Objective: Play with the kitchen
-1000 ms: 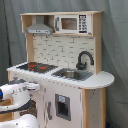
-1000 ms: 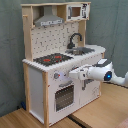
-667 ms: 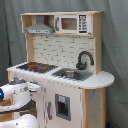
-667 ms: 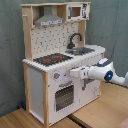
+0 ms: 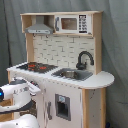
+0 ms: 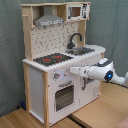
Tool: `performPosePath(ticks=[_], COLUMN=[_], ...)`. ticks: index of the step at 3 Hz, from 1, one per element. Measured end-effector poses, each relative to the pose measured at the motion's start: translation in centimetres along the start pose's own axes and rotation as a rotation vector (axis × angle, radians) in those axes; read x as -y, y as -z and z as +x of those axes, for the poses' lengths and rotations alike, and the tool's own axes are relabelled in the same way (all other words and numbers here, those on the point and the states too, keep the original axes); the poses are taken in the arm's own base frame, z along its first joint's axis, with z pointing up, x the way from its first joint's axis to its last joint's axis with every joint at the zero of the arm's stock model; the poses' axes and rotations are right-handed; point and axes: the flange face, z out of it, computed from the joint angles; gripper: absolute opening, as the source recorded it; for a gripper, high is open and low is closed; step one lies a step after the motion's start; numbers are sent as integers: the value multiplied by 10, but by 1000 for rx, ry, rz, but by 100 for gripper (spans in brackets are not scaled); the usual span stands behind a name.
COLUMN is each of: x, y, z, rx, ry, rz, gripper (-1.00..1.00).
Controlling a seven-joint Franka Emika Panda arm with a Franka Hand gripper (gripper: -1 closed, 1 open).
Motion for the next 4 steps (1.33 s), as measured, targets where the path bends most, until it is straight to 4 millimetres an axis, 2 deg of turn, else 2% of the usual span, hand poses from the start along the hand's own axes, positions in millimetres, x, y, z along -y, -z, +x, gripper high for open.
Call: performPosePath(ticks=[4], x=[1], y=[2], z=[0], rx=[-6], ry=[-452], rz=[1], gripper=[-100])
